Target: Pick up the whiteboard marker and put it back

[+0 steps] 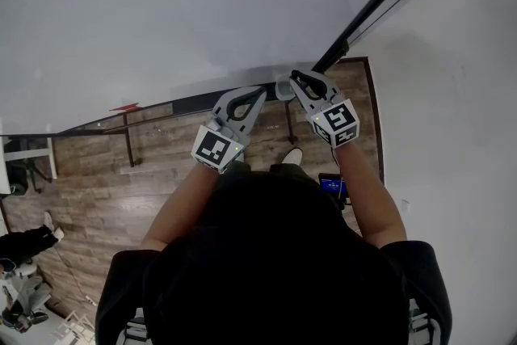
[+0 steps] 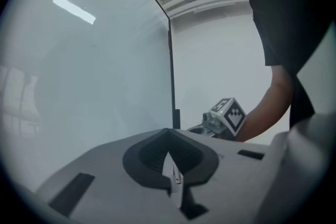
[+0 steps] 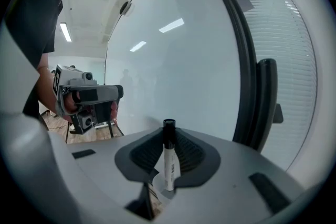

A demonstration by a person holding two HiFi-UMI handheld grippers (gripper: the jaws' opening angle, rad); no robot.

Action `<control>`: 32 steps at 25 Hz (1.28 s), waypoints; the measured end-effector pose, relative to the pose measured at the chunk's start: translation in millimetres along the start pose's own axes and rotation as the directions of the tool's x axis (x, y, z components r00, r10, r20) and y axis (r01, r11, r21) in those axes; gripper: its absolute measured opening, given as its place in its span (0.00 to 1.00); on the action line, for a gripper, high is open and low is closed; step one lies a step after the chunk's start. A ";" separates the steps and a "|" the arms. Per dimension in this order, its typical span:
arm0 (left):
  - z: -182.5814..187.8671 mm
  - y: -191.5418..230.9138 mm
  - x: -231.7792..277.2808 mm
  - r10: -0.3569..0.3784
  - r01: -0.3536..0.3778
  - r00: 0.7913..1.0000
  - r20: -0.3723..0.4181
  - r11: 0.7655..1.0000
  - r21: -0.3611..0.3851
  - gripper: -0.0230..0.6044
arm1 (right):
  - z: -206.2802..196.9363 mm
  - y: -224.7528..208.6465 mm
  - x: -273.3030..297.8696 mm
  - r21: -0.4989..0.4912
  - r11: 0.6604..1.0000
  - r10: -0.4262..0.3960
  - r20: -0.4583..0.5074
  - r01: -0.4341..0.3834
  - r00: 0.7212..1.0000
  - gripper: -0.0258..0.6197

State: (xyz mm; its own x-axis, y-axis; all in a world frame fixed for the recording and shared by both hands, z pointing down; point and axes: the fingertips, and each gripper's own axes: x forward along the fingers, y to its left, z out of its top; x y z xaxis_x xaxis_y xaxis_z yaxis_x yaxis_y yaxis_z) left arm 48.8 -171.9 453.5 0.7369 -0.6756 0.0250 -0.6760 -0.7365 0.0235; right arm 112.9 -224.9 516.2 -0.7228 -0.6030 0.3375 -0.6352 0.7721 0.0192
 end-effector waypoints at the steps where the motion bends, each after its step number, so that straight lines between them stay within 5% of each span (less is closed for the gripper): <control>1: -0.6 -0.1 0.8 0.000 0.000 1.000 0.000 1.000 -0.003 0.04 | -3.4 -0.1 2.0 -0.001 1.000 0.001 -0.007 -0.001 1.000 0.14; 22: -9.7 4.8 6.5 0.007 -0.007 1.000 -0.021 1.000 0.001 0.04 | -86.7 0.7 40.4 0.003 0.999 0.044 -0.249 -0.045 0.967 0.14; 32: -12.5 4.1 3.9 0.012 -0.012 1.000 -0.028 1.000 -0.003 0.04 | -95.9 3.0 49.6 0.008 0.998 0.064 -0.277 -0.065 0.959 0.14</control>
State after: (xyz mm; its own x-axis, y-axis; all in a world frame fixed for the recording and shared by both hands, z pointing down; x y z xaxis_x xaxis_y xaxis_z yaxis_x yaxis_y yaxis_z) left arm 48.8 -177.1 466.2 0.7287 -0.6828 0.0532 -0.6846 -0.7285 0.0260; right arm 101.3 -233.3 623.3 -0.6583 -0.4730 0.5856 -0.5892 0.8080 -0.0097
